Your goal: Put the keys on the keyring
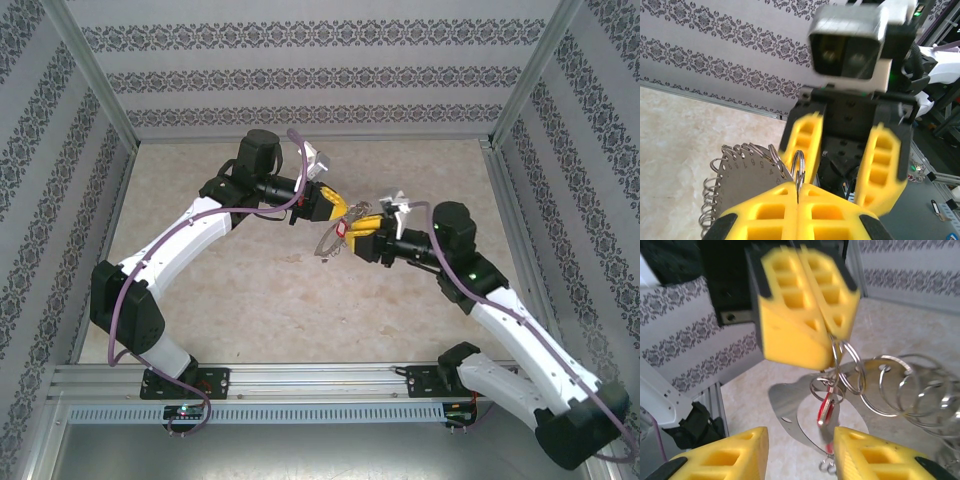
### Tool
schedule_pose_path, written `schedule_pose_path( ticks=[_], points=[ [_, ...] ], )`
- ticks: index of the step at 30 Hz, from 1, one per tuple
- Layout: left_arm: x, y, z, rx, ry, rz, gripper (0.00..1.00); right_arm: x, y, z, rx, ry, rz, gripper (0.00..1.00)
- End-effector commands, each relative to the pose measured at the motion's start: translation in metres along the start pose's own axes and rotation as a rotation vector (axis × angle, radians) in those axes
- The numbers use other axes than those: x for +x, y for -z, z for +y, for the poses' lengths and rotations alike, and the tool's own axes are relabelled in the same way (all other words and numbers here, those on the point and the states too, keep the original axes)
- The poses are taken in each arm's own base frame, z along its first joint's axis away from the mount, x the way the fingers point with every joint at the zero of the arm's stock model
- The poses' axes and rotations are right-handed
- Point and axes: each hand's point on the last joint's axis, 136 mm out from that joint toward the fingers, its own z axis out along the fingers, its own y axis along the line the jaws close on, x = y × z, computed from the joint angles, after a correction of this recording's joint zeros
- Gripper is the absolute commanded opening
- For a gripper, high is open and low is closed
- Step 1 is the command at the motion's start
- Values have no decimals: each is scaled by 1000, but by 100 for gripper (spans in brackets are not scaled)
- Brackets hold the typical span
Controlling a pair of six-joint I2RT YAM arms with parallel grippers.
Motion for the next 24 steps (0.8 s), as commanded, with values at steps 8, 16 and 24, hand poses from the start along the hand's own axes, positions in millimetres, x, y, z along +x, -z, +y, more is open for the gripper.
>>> schedule_pose_path(
  ticks=[8,16,24],
  points=[
    [-18,4,-16,37,-59,-55,0,-35,12,-3,-14,-69,-154,31],
    [-18,5,-16,32,-59,-56,0,-55,3,5,-132,-143,-185,32],
    [-17,5,-16,25,-59,-52,0,-56,11,6,-118,-147,-195,34]
  ],
)
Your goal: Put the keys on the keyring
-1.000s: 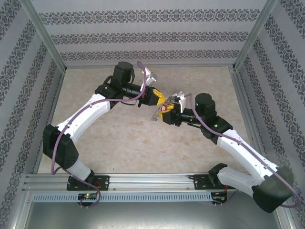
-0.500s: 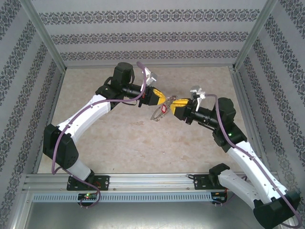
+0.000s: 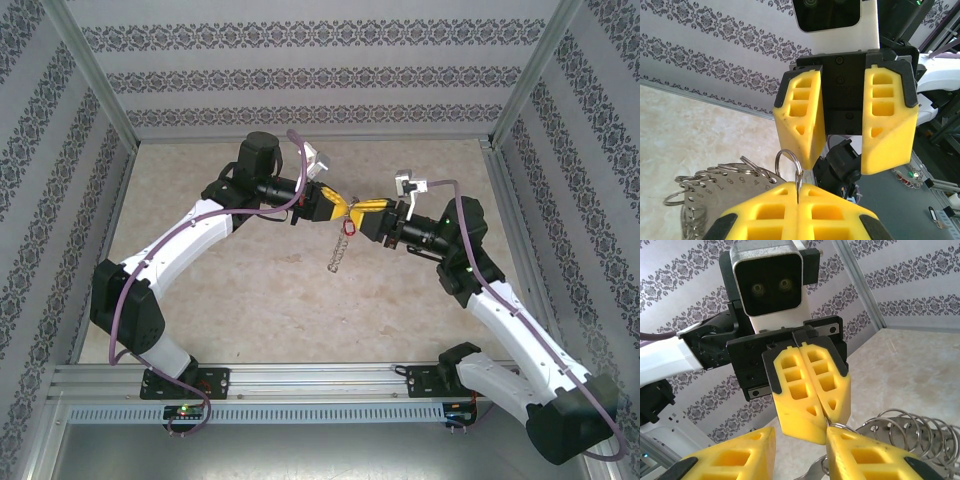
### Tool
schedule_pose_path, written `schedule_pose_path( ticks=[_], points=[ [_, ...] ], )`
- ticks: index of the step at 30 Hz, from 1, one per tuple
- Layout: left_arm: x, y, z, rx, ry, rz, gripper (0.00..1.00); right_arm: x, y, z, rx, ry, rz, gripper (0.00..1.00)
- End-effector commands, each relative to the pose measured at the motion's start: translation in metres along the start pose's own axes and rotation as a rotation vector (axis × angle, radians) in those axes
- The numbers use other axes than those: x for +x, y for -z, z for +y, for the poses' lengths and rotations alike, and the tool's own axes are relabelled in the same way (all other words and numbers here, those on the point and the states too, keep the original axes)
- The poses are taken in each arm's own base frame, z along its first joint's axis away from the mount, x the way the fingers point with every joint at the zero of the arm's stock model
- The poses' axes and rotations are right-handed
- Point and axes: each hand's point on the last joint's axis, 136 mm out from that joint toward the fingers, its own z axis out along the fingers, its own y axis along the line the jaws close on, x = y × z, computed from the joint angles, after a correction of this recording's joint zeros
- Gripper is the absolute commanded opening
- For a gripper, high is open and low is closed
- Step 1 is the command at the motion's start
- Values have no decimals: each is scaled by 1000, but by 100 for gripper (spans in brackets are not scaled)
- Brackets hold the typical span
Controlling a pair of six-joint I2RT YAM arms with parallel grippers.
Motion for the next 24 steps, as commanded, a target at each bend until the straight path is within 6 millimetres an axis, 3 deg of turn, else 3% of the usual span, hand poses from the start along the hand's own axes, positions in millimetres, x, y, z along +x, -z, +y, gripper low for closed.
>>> schedule_pose_path(
  ticks=[1,24],
  points=[
    [-19,6,-21,29,-88,-34,0,-13,8,15,-35,40,-41,34],
    [-19,5,-21,35,-90,-32,0,-5,-8,-6,-35,-1,17,33]
  ],
)
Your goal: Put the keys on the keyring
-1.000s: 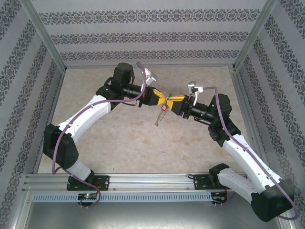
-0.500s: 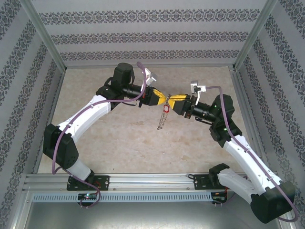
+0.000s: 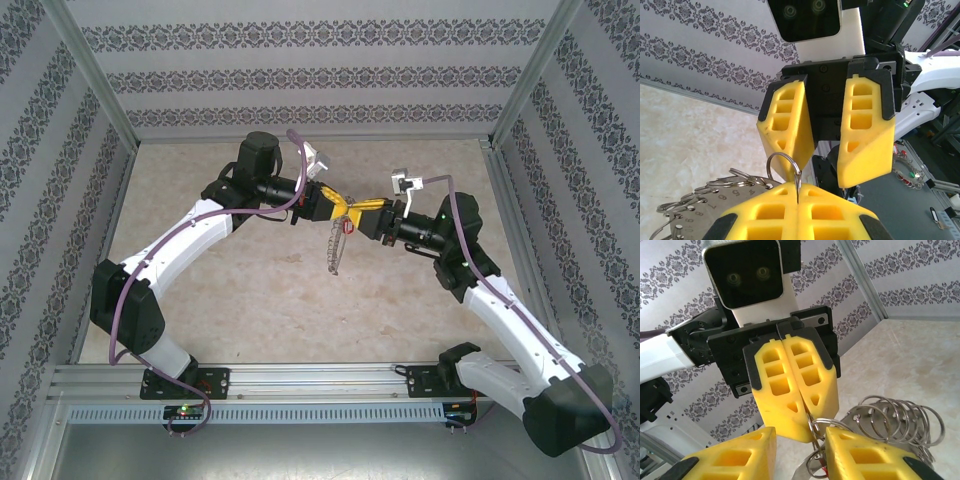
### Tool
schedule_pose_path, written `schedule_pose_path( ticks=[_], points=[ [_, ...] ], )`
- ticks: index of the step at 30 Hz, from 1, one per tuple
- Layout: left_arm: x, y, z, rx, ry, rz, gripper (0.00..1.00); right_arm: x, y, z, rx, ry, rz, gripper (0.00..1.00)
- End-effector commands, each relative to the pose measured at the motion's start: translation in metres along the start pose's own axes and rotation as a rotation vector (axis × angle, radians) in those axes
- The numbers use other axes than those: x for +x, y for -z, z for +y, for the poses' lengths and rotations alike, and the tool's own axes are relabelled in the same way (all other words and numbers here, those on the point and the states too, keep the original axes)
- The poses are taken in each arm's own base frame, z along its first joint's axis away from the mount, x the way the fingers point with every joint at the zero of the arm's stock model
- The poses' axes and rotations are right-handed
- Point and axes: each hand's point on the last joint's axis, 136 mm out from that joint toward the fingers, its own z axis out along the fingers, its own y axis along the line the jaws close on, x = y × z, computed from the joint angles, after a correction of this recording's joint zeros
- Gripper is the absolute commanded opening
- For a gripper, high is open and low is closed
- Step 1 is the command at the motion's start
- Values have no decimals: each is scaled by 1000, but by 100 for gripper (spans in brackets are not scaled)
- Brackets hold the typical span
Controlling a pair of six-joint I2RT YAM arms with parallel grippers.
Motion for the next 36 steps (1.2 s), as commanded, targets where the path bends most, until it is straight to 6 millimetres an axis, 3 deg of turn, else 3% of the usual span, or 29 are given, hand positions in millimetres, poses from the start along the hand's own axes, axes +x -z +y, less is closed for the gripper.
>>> schedule_pose_path(
  ticks=[1,7,13,16,19,22,25,29,36],
  points=[
    [-19,6,-21,38,-90,-33,0,-13,-1,7,-30,38,-19,33],
    [-18,5,-21,41,-85,-30,0,-14,-4,4,-26,38,-15,24],
    [-17,4,-20,44,-81,-27,0,-18,-5,6,-28,53,-14,0],
    [-18,5,-11,-21,-74,-30,2,-16,-4,2,4,61,9,0],
    [-24,19,6,-160,-82,-55,26,-5,-1,-11,90,81,76,0],
    [-36,37,10,-224,-101,-100,41,15,5,-28,201,111,186,0],
    [-41,46,6,-230,-116,-103,44,24,8,-33,229,135,238,0],
    [-39,44,-4,-175,-112,-66,47,27,7,-24,184,188,272,0],
    [-12,29,-24,6,-37,47,46,14,4,-3,76,255,259,0]
  ],
)
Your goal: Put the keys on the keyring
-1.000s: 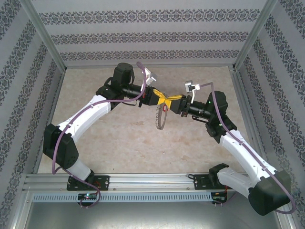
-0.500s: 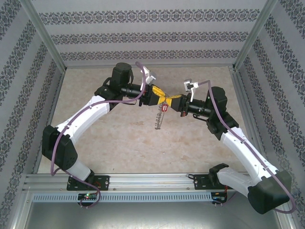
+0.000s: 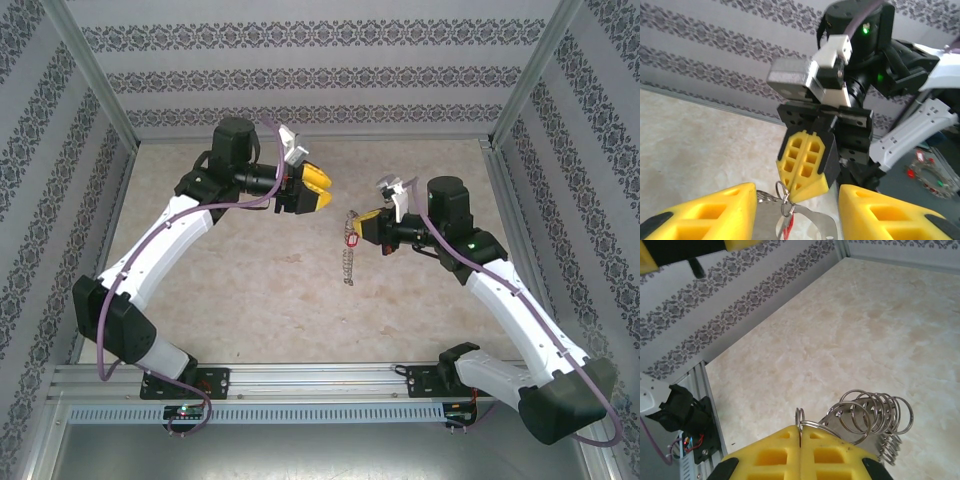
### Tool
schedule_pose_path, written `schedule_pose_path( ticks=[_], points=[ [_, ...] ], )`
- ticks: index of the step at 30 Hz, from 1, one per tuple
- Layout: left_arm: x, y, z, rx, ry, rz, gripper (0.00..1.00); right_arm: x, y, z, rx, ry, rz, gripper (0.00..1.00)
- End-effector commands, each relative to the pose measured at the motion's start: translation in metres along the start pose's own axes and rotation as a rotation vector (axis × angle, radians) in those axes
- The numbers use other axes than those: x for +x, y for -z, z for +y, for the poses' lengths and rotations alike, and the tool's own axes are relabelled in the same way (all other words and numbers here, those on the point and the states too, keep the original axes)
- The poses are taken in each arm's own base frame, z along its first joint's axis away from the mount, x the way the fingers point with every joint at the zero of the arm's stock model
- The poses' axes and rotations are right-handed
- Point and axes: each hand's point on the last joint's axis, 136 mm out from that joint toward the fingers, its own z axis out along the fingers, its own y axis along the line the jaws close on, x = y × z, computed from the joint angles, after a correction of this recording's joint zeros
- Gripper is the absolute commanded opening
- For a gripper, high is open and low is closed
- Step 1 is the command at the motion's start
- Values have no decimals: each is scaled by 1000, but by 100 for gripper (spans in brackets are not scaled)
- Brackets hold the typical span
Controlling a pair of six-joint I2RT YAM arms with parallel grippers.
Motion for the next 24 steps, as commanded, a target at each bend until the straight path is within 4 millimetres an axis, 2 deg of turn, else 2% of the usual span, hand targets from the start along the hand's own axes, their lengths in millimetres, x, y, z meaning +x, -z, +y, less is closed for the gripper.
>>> schedule_pose_path(
  ticks=[1,4,9,24],
  points=[
    [21,-9,-23,131,34,79,45,-24,6,21,-76,106,-37,0],
    [31,-14,-25,154,51,125,39,-28,7,22,-75,111,-38,0],
    [37,-19,-20,158,68,147,36,-32,6,23,-77,113,-30,0],
    [39,-38,-13,195,90,171,35,-33,5,28,-92,127,-24,0]
  ],
)
